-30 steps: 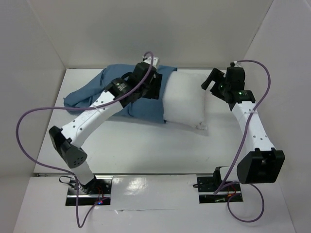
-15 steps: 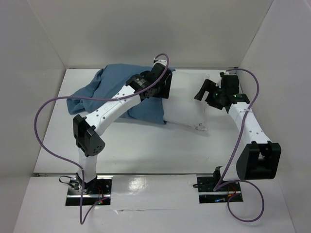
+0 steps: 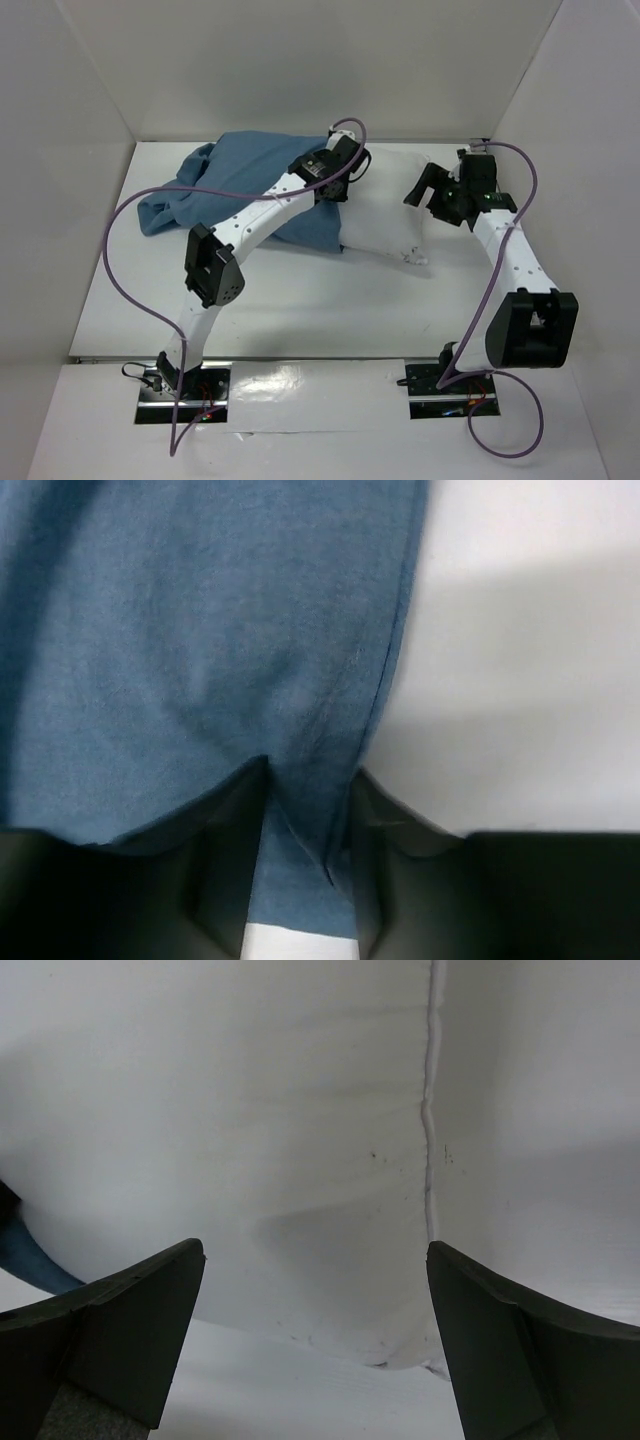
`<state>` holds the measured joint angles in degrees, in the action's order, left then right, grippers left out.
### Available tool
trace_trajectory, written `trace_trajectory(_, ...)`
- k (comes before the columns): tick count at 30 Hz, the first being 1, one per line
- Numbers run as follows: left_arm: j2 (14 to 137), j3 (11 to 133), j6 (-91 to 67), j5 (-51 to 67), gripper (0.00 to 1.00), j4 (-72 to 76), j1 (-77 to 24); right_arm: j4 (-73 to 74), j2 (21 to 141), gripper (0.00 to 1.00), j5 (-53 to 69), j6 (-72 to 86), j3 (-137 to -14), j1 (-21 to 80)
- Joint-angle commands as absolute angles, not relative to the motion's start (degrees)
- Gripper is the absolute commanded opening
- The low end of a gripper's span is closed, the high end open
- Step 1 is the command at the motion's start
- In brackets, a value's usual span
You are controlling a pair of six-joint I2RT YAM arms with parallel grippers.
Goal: Put the pillow into the pillowcase
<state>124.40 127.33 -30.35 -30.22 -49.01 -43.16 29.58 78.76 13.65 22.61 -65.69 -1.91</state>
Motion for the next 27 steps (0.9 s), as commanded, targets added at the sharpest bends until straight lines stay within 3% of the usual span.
trace_trajectory(1,124.5,131.0,-30.2,-30.9,0.36,-49.5,-42.4,26.4,80.2,0.99,16.7,22.1,-67.3,-2.3)
trace_trajectory(4,123.1,131.6,-27.4,-24.9,0.04,-48.7,-42.4,23.4,81.8,0.99,18.2,23.9,-64.5,-2.3)
trace_trajectory(5,123.0,131.6,-26.6,-22.3,0.00,-48.7,-42.4,22.2,82.5,0.98,19.0,24.4,-63.6,-2.3)
trace_trajectory(7,121.6,132.3,-24.6,-14.6,0.00,-47.2,-43.7,17.4,83.3,0.84,23.1,26.5,-60.6,-2.3)
trace_trajectory(8,121.6,133.7,-23.9,-11.5,0.00,-46.5,-44.7,15.0,83.9,0.71,25.3,28.0,-59.1,-2.3)
trace_trajectory(9,121.6,134.8,-23.9,-4.7,0.00,-46.5,-45.3,8.0,83.9,0.30,30.9,30.0,-55.7,-1.8)
trace_trajectory(10,122.5,136.3,-24.4,-0.6,0.00,-45.7,-45.8,3.3,83.9,0.16,33.6,35.7,-53.8,-0.8)
trace_trajectory(12,124.4,140.8,-25.7,11.7,0.00,-43.2,-47.5,-11.3,84.5,0.01,38.1,42.6,-49.9,5.2)
trace_trajectory(16,126.9,144.1,-30.9,26.2,0.00,-37.2,-48.4,-20.9,84.2,0.00,37.4,50.6,-50.9,12.0)
trace_trajectory(26,116.8,136.5,-24.8,29.4,0.00,-43.8,-41.6,-17.7,78.5,0.00,37.1,46.9,-42.2,11.9)
trace_trajectory(27,116.1,134.1,-24.0,29.4,0.19,-45.1,-41.6,-15.6,78.5,0.06,37.1,45.7,-42.2,11.9)
